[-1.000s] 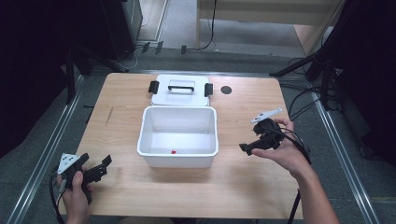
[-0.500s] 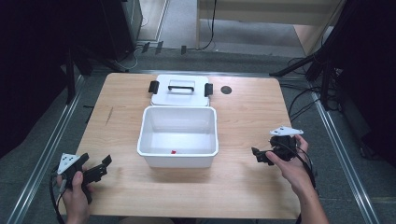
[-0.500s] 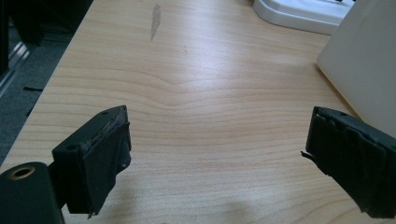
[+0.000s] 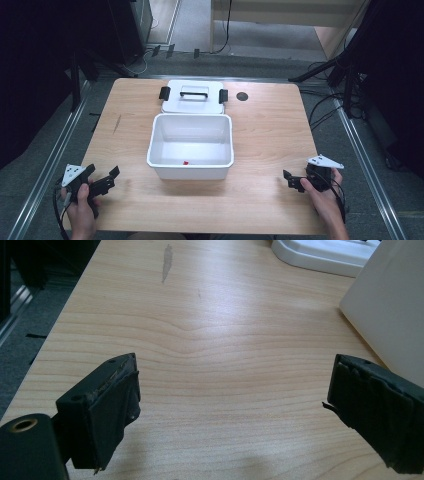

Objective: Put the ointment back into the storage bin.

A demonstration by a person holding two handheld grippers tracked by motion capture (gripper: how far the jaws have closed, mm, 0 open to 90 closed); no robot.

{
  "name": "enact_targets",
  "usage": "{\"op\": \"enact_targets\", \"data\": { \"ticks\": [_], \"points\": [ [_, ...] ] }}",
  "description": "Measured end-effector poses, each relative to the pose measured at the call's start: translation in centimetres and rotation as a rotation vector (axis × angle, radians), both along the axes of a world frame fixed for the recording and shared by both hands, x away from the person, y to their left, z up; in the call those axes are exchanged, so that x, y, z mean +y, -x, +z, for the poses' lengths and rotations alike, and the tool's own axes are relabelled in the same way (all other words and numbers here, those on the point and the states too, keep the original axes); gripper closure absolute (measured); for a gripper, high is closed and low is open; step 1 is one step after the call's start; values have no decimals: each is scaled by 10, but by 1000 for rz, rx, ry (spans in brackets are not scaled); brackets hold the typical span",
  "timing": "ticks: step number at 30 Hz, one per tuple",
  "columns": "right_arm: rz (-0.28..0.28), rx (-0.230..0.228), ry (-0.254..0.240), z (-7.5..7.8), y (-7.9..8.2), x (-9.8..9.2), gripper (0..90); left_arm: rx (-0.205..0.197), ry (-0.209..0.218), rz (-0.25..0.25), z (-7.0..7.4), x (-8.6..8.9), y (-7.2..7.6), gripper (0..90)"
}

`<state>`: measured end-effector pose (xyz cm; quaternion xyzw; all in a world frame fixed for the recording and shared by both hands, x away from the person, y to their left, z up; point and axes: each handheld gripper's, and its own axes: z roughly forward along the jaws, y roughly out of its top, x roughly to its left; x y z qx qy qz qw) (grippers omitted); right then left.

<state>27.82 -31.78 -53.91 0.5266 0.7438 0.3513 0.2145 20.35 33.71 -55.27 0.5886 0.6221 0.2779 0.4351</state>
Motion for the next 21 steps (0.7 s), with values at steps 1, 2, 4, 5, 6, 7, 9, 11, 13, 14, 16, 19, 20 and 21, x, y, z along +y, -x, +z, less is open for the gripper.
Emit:
{"op": "enact_targets", "data": {
  "ticks": [1, 2, 4, 5, 6, 7, 9, 11, 13, 14, 16, 19, 20, 21],
  "points": [
    [-15, -7, -13, -3, 4, -5, 0, -1, 0, 0, 0, 0, 0, 73],
    [-23, -11, -20, -5, 6, -8, 0, 0, 0, -1, 0, 0, 0, 73],
    [-31, -35, -67, -5, 12, -15, 0, -3, 0, 0, 0, 0, 0, 73],
    [-36, -44, -66, -4, 14, -17, 0, 0, 0, 1, 0, 0, 0, 73],
    [-42, -55, -51, -3, 16, -18, 0, -2, 1, 1, 0, 0, 0, 73],
    [-49, -55, -46, -3, 19, -20, 0, -1, 0, 1, 0, 0, 0, 72],
    [-56, -73, -59, -3, 24, -23, 0, -4, 1, 2, 0, 0, 0, 73],
    [-73, -86, -61, -5, 31, -27, 0, -3, 3, 1, 0, 0, 0, 73],
    [-93, -89, -70, -8, 35, -31, 0, -1, 2, -1, 0, 0, 0, 73],
    [-96, -99, -81, -7, 36, -32, 0, -3, 3, 0, 0, 0, 0, 72],
    [-112, -116, -80, -7, 40, -35, 0, -2, 4, 1, 0, 0, 0, 72],
    [-124, -137, -97, -7, 43, -36, 0, 1, 3, 1, 0, 0, 0, 72],
    [-122, -136, -93, -8, 43, -36, 0, 0, 3, 2, 0, 0, 0, 72],
    [-120, -137, -84, -8, 43, -35, 0, 0, 3, 2, 0, 0, 0, 72]
  ]
}}
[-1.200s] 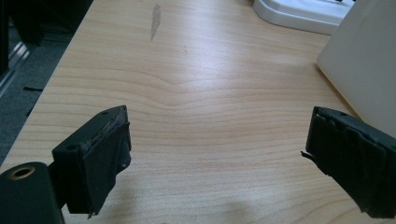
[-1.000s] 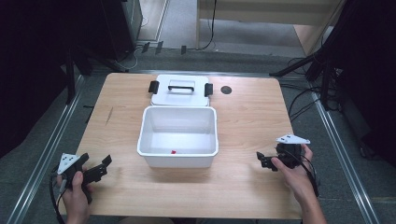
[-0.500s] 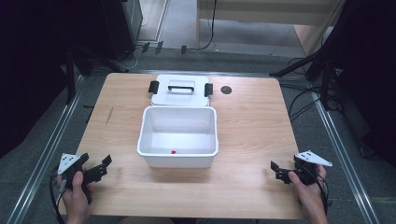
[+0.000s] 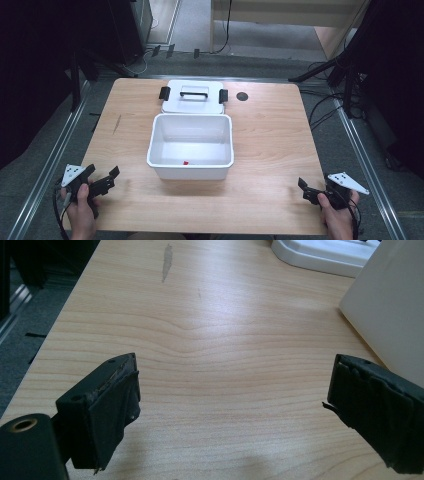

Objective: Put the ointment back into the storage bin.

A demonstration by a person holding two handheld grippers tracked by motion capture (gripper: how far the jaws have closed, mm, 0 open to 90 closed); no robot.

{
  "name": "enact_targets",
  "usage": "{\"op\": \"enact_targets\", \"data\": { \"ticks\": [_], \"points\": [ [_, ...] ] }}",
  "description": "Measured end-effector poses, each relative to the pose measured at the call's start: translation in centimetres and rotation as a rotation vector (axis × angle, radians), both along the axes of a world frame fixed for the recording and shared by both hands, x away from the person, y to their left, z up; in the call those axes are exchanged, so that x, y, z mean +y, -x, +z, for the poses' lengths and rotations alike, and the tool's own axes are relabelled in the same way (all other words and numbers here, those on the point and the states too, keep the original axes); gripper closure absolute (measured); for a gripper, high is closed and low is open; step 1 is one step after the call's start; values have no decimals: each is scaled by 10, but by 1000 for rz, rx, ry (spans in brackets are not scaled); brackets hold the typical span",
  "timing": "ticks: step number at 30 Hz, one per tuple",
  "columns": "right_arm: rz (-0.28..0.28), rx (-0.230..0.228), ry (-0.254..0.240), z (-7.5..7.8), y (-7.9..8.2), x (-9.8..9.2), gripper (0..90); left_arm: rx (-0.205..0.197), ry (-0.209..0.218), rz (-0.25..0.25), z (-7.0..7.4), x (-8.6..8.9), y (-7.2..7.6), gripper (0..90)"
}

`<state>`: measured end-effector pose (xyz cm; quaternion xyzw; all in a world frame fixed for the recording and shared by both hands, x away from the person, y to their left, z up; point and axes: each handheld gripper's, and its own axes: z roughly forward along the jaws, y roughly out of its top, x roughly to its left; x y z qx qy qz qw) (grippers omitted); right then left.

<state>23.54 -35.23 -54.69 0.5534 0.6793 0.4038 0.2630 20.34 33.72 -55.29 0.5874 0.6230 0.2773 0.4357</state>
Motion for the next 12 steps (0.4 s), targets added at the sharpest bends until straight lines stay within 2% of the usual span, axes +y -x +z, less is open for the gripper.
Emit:
{"op": "enact_targets", "data": {
  "ticks": [2, 6, 12],
  "points": [
    [-6, 6, 3, 0, 0, 1, 0, 0, 0, 0, 0, 0, 0, 72],
    [-21, 1, -35, 0, -1, -3, 0, -2, 1, 0, 0, 0, 0, 73],
    [-21, 7, -37, 0, -1, -3, 34, 2, -3, -1, 0, 0, 0, 72]
  ]
}}
